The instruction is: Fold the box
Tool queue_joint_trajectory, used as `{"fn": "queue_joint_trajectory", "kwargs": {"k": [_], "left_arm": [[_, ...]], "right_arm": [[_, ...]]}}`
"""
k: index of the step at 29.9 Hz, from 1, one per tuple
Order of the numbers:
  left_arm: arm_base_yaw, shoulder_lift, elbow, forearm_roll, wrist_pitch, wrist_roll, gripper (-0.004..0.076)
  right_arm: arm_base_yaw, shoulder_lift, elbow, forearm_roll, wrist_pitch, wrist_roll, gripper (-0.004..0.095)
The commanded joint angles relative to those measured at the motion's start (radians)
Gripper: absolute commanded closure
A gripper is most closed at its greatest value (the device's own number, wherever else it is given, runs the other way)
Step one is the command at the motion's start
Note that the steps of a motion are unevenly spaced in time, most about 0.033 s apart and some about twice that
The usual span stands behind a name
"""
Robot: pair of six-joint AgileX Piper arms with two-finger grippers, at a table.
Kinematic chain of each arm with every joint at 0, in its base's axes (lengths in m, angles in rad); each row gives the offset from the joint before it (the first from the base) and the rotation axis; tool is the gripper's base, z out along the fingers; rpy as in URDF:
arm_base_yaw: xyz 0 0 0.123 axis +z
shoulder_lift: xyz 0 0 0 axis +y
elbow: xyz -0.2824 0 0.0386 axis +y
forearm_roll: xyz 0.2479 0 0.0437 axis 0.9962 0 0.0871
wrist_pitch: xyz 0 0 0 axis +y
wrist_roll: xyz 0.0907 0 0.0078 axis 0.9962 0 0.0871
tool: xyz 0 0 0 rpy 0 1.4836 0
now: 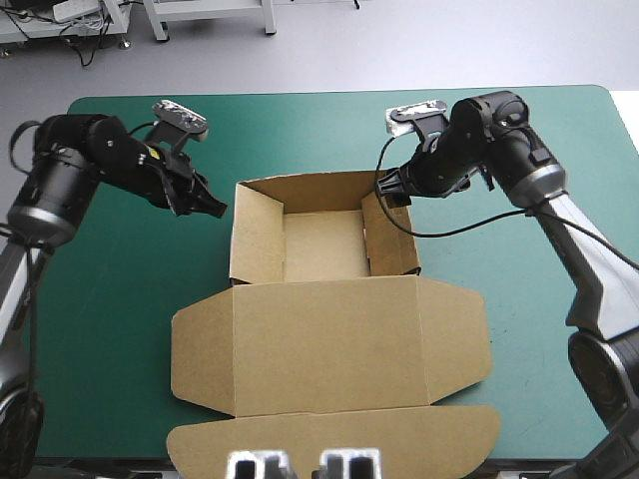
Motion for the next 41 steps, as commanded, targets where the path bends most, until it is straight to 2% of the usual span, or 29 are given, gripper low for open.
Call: {"fn": "queue_joint_trajectory", "kwargs": {"k": [1,7,10,19,25,30,32,35,41], "left_arm": [[-0.001,-0.134,-0.029,0.076,0.057,0.01,0.0728],[-0.001,-0.304,-0.001,0.097,0.057,0.013,0.0729],[-0.001,-0.401,0.07,0.147,0.057,0.012,0.0729],[-0.001,-0.653,0.46,0.163,0.057,-0.029,0.0729],[-0.001,-0.752,0.633,0.163,0.057,-0.044,0.0729],[-0.001,-0.78,0.656,0.159,0.057,-0.044,0.0734],[-0.001,-0.783,0.656,0.155,0.057,-0.044,0.0734],[-0.001,-0.783,0.656,0.152,0.057,-0.044,0.0734],[-0.001,-0.783,0.656,0.128,0.057,-0.044,0.0734]], "right_arm": [[-0.008,-0.082,-0.032,0.008,0.007,-0.028,0.0234],[-0.008,-0.072,-0.033,0.013,0.005,-0.022,0.0236],[-0.008,-0.048,-0.033,0.019,-0.004,-0.021,0.0236],[-0.008,0.073,-0.033,0.027,-0.006,-0.021,0.0238],[-0.008,0.153,-0.033,0.036,-0.006,-0.021,0.0239],[-0.008,0.214,-0.033,0.058,-0.007,-0.024,0.025],[-0.008,0.233,-0.033,0.058,-0.008,-0.029,0.0299],[-0.008,0.245,-0.033,0.058,-0.011,-0.042,0.0456],[-0.008,0.241,-0.055,0.02,-0.01,-0.078,0.0931]]}}
